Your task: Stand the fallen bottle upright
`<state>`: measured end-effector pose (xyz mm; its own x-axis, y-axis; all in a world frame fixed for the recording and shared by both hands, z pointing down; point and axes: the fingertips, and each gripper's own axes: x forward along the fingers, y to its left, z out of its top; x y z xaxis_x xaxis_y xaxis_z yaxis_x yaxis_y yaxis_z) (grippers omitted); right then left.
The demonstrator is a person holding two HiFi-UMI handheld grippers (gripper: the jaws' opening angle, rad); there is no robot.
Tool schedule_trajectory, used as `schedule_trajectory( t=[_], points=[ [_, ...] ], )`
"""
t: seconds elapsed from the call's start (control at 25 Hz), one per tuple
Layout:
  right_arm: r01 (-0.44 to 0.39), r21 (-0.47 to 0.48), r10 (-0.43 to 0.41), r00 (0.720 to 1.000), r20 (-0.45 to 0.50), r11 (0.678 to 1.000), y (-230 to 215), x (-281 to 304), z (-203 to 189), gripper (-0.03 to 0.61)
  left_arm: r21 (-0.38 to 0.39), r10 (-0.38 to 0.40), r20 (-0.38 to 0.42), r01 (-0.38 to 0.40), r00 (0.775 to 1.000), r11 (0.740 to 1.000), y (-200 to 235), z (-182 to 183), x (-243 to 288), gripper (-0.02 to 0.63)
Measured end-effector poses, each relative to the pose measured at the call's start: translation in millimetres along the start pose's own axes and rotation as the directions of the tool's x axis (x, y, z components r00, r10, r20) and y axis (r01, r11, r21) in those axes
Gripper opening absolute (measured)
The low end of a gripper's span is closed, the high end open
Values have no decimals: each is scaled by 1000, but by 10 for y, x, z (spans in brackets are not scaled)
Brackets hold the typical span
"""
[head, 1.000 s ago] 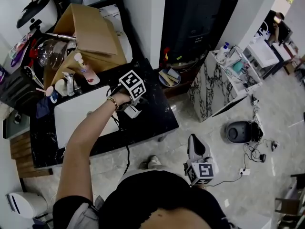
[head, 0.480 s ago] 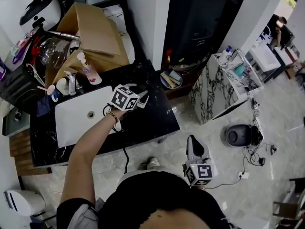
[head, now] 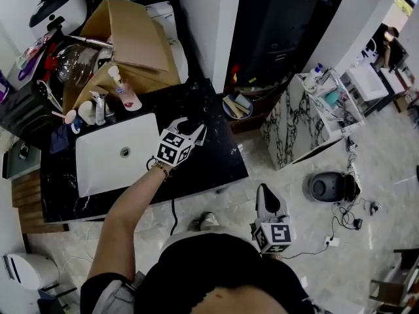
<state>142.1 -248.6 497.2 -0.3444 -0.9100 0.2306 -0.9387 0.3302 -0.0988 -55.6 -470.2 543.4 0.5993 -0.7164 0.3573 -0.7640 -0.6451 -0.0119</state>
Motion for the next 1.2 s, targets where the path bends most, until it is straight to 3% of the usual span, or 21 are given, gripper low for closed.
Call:
schedule_trajectory(
  t=[0.12,0.24,0.4,0.56,0.64,0.68,0.84,1.0,1.2],
  points=[
    [-13,-4,13,1000,-2,1000,32,9,-6,5,1,35,6,-35,999,999,52,-15,-20,141],
    [-20,7,20,1000,-2,1000,59,12,7,5,-51,96,14,-95,995,994,134,-56,-139,278],
    [-6,20,6,1000,-13,1000,-2,6,-5,5,-119,116,64,-108,991,987,-37,-124,-519,307],
    [-16,12,16,1000,-11,1000,-1,57,34,5,-129,145,190,-122,971,984,-225,54,-1241,307],
    [-31,-9,31,999,-15,999,3,114,23,5,-134,173,251,-143,952,981,-326,134,-1606,278],
    [-37,-18,37,999,-15,999,9,146,28,5,-137,186,274,-153,944,979,-388,160,-1771,231],
    [-47,-22,47,999,16,999,33,243,162,5,-136,268,308,-236,913,962,-593,224,-2305,143],
    [-89,-42,90,995,30,995,153,339,284,5,-125,360,317,-338,877,933,-681,247,-2709,80],
    [-138,-61,141,989,41,988,302,430,308,5,-209,472,338,-424,814,881,-613,237,-3093,15]
  ],
)
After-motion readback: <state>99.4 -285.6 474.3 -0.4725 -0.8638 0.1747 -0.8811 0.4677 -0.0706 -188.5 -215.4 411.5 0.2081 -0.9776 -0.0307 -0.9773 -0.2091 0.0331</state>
